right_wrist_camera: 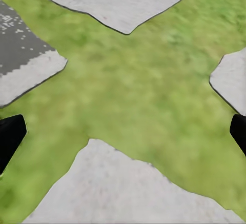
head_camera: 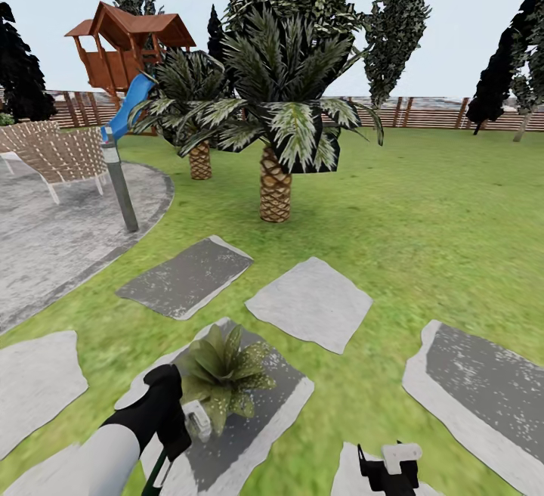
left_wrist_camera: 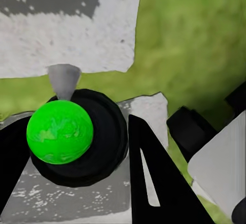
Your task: Pick up the pesticide atomizer in the garden and spray insectifuge to fully cover both potted plants in the garden.
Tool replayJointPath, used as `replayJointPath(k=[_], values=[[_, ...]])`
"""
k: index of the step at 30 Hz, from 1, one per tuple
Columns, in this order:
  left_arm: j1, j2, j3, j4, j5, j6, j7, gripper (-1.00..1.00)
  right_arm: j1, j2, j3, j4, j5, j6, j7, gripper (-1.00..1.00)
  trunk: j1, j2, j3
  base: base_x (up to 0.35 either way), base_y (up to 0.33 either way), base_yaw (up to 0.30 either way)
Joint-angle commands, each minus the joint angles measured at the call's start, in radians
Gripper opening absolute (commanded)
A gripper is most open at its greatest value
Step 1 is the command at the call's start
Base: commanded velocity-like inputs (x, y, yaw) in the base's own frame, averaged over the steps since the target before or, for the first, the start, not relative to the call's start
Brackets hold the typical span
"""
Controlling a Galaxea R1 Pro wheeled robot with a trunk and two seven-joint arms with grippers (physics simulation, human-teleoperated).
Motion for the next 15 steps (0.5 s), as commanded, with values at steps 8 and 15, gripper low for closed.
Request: replayJointPath(k=[8,15], values=[[0.003,0.002,-0.005,0.001,-0.005,0.010,0.005,-1.00,0.000,0.000,-0.004,0.001,0.011,-0.003,-0.006,1.00,0.000,0.000,-0.001,0.070,0.200,0.000],[0.055,0.003,-0.001,-0.005,-0.003,0.007,0.008,-1.00,-0.001,0.000,-0.004,0.001,0.011,-0.003,-0.006,1.00,0.000,0.000,-0.001,0.001,0.007,0.000]])
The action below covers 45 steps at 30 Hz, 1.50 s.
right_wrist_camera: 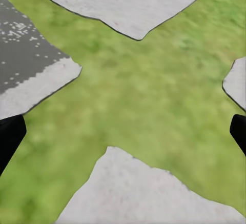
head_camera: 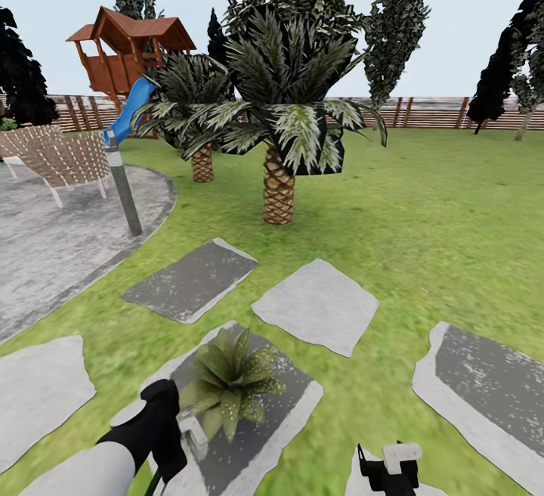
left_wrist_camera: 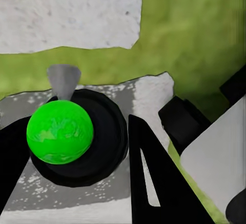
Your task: Pick up the pesticide atomizer in the garden and spray insectifuge to fully cover both potted plants in the garden.
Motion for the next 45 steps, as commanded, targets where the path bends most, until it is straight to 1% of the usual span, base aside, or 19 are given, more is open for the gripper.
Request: replayJointPath(k=[1,4,7,9,13,17,19,25,26,33,39,43,44,45], values=[[0.000,-0.002,-0.002,-0.006,-0.005,0.010,-0.007,-1.00,-0.001,0.000,-0.004,0.001,0.011,-0.003,-0.006,1.00,0.000,0.000,-0.001,0.000,0.000,0.000],[-0.010,-0.012,-0.003,-0.016,-0.004,0.016,-0.010,-1.00,-0.001,0.001,-0.004,0.001,0.011,-0.003,-0.006,1.00,0.000,0.000,-0.001,0.000,0.000,0.000],[-0.045,-0.021,-0.001,-0.071,-0.002,0.021,-0.014,-1.00,-0.001,0.001,-0.004,0.001,0.011,-0.003,-0.006,1.00,0.000,0.000,-0.001,0.000,0.000,0.000],[-0.053,-0.027,0.004,-0.088,-0.002,0.025,-0.014,-1.00,-0.001,0.001,-0.004,0.001,0.011,-0.003,-0.006,1.00,0.000,0.000,-0.001,0.000,0.000,0.000],[-0.045,-0.029,0.056,-0.087,-0.002,0.028,-0.011,-1.00,-0.001,0.001,-0.004,0.001,0.011,-0.003,-0.006,1.00,0.000,0.000,-0.001,0.000,0.000,0.000],[-0.044,-0.023,0.069,-0.092,-0.003,0.026,-0.008,-1.00,0.000,0.001,-0.004,0.000,0.011,-0.003,-0.006,1.00,0.000,0.000,-0.001,0.000,0.000,0.000],[-0.044,-0.021,0.070,-0.097,-0.003,0.026,-0.008,-1.00,-0.001,0.002,-0.004,0.000,0.011,-0.003,-0.006,1.00,0.004,-0.007,-0.004,0.000,0.000,0.000],[-0.049,-0.024,0.067,-0.101,-0.003,0.027,-0.007,-1.00,-0.001,0.004,-0.004,0.000,0.010,-0.003,-0.006,1.00,0.027,-0.049,-0.031,0.000,0.000,0.000],[-0.049,-0.025,0.067,-0.101,-0.003,0.027,-0.007,-1.00,-0.001,0.004,-0.004,0.000,0.010,-0.003,-0.006,1.00,0.027,-0.049,-0.033,0.000,0.000,0.000],[-0.048,-0.028,0.063,-0.097,-0.009,0.027,-0.007,-1.00,-0.001,0.003,-0.004,0.000,0.010,-0.003,-0.007,1.00,0.027,-0.049,-0.036,0.003,0.002,0.000],[-0.046,-0.031,0.062,-0.091,-0.013,0.026,-0.007,-1.00,0.000,-0.002,-0.005,0.000,0.011,-0.003,-0.007,1.00,0.027,-0.049,-0.036,0.171,0.132,0.000],[-0.040,-0.028,0.061,-0.090,-0.013,0.022,-0.007,-1.00,-0.001,-0.002,-0.004,0.000,0.011,-0.003,-0.007,1.00,0.027,-0.049,-0.036,0.032,0.025,0.000],[-0.032,-0.024,0.062,-0.087,-0.013,0.021,-0.006,-1.00,-0.001,-0.002,-0.005,0.000,0.011,-0.003,-0.007,1.00,0.027,-0.049,-0.036,0.005,0.004,0.000],[0.001,-0.017,0.064,-0.078,-0.015,0.017,-0.004,-1.00,-0.001,-0.002,-0.005,0.000,0.011,-0.003,-0.007,1.00,0.027,-0.049,-0.036,0.001,0.001,0.000]])
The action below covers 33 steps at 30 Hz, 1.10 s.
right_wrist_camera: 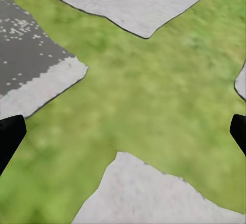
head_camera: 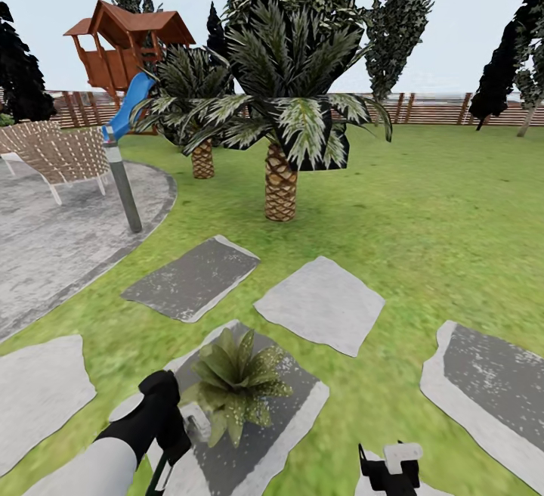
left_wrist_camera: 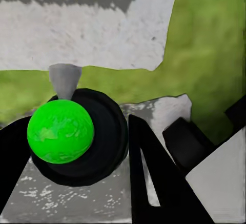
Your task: Pick up the pesticide atomizer in the garden and spray insectifuge to fully cover both potted plants in the garden.
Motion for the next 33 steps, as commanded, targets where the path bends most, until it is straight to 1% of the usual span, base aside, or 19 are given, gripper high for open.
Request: replayJointPath(k=[1,2,5,7,10,13,15,16,17,18,20,21,23,25,27,28,30,32,33], values=[[0.018,0.002,0.006,0.001,-0.006,0.005,-0.006,-1.00,-0.001,0.000,-0.004,0.001,0.011,-0.003,-0.006,1.00,0.000,0.000,-0.001,0.000,0.000,0.000],[0.035,0.003,0.004,0.002,-0.005,0.005,-0.001,-1.00,0.000,0.000,-0.004,0.001,0.011,-0.003,-0.006,1.00,0.000,0.000,-0.001,0.000,0.000,0.000],[0.042,-0.004,0.000,0.002,-0.003,0.004,0.013,-1.00,-0.001,0.000,-0.005,0.001,0.011,-0.003,-0.006,1.00,0.000,0.000,-0.001,0.000,0.000,0.000],[0.043,-0.012,0.001,0.000,0.000,0.005,0.014,-1.00,0.000,0.000,-0.004,0.001,0.010,-0.003,-0.006,1.00,0.000,0.000,-0.001,0.000,0.000,0.000],[0.033,-0.035,-0.002,-0.008,0.004,0.008,0.005,-1.00,-0.001,0.001,-0.003,0.001,0.009,-0.003,-0.006,1.00,0.000,0.000,-0.001,0.000,0.000,0.000],[0.028,-0.042,-0.002,-0.006,0.006,0.009,-0.001,-1.00,-0.001,0.001,-0.003,0.001,0.009,-0.003,-0.005,1.00,0.000,0.000,-0.001,0.000,0.000,-0.039],[0.028,-0.033,0.002,0.000,0.008,0.008,-0.004,-1.00,-0.001,0.001,-0.003,0.001,0.009,-0.003,-0.005,1.00,0.000,0.000,-0.001,0.000,0.000,-0.221],[0.033,-0.023,0.005,0.001,0.007,0.005,-0.003,-1.00,0.000,0.001,-0.003,0.001,0.010,-0.003,-0.005,1.00,0.000,0.000,-0.001,0.000,0.000,-0.201],[0.035,-0.010,0.005,0.001,0.006,0.005,-0.002,-1.00,0.000,0.001,-0.003,0.001,0.009,-0.003,-0.005,1.00,0.000,0.000,-0.001,0.000,0.000,-0.106],[0.039,0.022,0.006,0.001,0.007,0.005,0.001,-1.00,0.000,0.001,-0.003,0.001,0.010,-0.003,-0.005,1.00,0.000,0.000,-0.001,0.000,0.000,-0.054],[0.041,0.047,0.008,0.002,0.009,0.006,0.006,-1.00,0.000,0.002,-0.003,0.001,0.010,-0.003,-0.005,1.00,0.000,0.000,-0.001,0.000,0.000,-0.025],[0.041,0.049,0.008,0.002,0.011,0.006,0.003,-1.00,-0.001,0.002,-0.003,0.001,0.010,-0.003,-0.005,1.00,0.000,0.000,-0.001,0.000,0.000,-0.007],[0.040,0.044,0.008,0.016,0.012,0.007,0.000,-1.00,-0.001,0.002,-0.003,0.001,0.011,-0.003,-0.005,1.00,0.000,0.000,-0.001,0.000,0.000,-0.004],[0.040,0.041,0.005,0.060,0.007,0.006,0.007,-1.00,0.000,0.003,-0.003,0.001,0.010,-0.003,-0.005,1.00,0.000,0.000,-0.001,0.000,0.000,-0.001],[0.038,0.038,0.007,0.071,0.008,0.008,0.012,-1.00,0.000,0.003,-0.003,0.001,0.011,-0.003,-0.005,1.00,0.000,0.000,-0.001,0.000,0.000,0.000],[0.037,0.033,0.010,0.052,0.010,0.009,0.016,-1.00,-0.001,0.003,-0.003,0.001,0.011,-0.003,-0.005,1.00,0.000,0.000,-0.001,0.000,0.000,0.000],[0.036,0.015,0.012,0.009,0.035,0.012,0.019,-1.00,0.000,0.003,-0.003,0.001,0.011,-0.003,-0.005,1.00,0.000,0.000,-0.001,0.000,0.000,0.000],[0.029,0.004,0.011,-0.006,0.053,0.015,0.019,-1.00,0.000,0.003,-0.003,0.001,0.011,-0.003,-0.005,1.00,0.000,0.000,-0.001,0.000,0.000,0.000],[0.027,0.002,0.010,-0.009,0.057,0.015,0.017,-1.00,0.000,0.003,-0.003,0.001,0.011,-0.003,-0.005,1.00,0.000,0.000,-0.001,0.000,0.000,0.000]])
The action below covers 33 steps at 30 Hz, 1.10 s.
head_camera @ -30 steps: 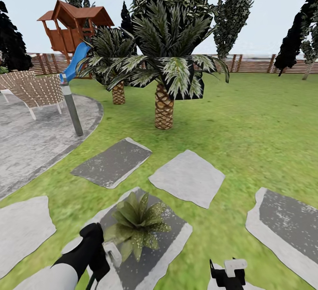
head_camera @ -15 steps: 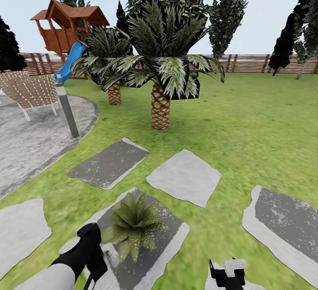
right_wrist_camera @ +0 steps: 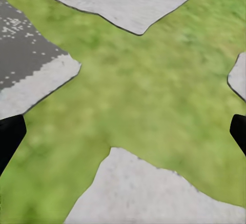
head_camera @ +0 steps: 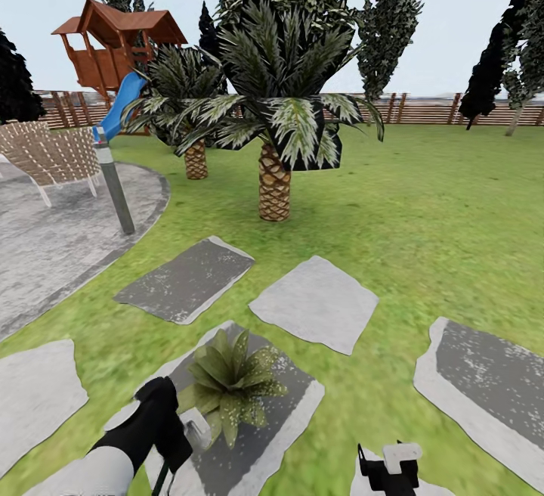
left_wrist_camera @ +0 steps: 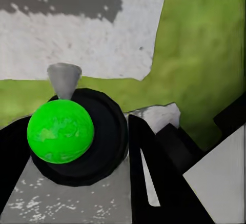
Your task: Pick up the pesticide atomizer in the garden and spray insectifuge to fully cover both potted plants in the garden.
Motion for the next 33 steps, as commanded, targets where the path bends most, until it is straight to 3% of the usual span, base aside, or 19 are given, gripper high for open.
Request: replayJointPath(k=[1,4,8,13,17,21,23,25,33], values=[[-0.008,-0.004,0.004,-0.005,-0.003,0.008,-0.010,-1.00,-0.001,0.000,-0.004,0.001,0.011,-0.003,-0.006,1.00,0.000,0.000,-0.001,0.000,0.000,0.000],[-0.047,-0.004,0.006,0.002,0.001,0.008,-0.014,-1.00,-0.001,0.000,-0.004,0.001,0.011,-0.003,-0.005,1.00,0.000,0.000,-0.001,0.000,0.000,0.000],[-0.042,0.000,0.004,0.009,0.001,0.004,-0.015,-1.00,-0.001,0.000,-0.004,0.001,0.011,-0.003,-0.005,1.00,0.000,0.000,-0.001,0.000,0.000,0.000],[-0.039,0.025,0.008,0.018,0.006,0.001,-0.019,-1.00,-0.001,0.000,-0.004,0.001,0.011,-0.003,-0.005,1.00,0.000,0.000,-0.001,0.000,0.000,0.000],[-0.039,0.019,0.008,0.079,0.022,-0.001,-0.015,-1.00,-0.001,0.000,-0.004,0.001,0.011,-0.003,-0.005,1.00,0.000,0.000,-0.001,0.000,0.000,0.000],[-0.042,0.010,0.005,0.082,0.027,-0.001,-0.007,-1.00,-0.001,0.000,-0.004,0.001,0.011,-0.003,-0.005,1.00,0.000,0.000,-0.001,0.000,0.000,0.000],[-0.049,-0.012,0.000,0.080,0.026,-0.001,-0.005,-1.00,-0.001,0.000,-0.004,0.001,0.011,-0.003,-0.005,1.00,0.000,0.000,-0.001,0.000,0.000,0.000],[-0.051,-0.018,-0.003,0.079,0.023,-0.001,-0.004,-1.00,-0.001,0.000,-0.004,0.001,0.011,-0.003,-0.005,1.00,0.000,0.000,-0.001,0.000,0.000,0.000],[-0.047,0.007,0.003,0.080,0.024,-0.002,-0.001,-1.00,-0.001,0.000,-0.004,0.001,0.011,-0.003,-0.005,1.00,0.000,0.000,-0.001,-0.083,0.026,0.000]])
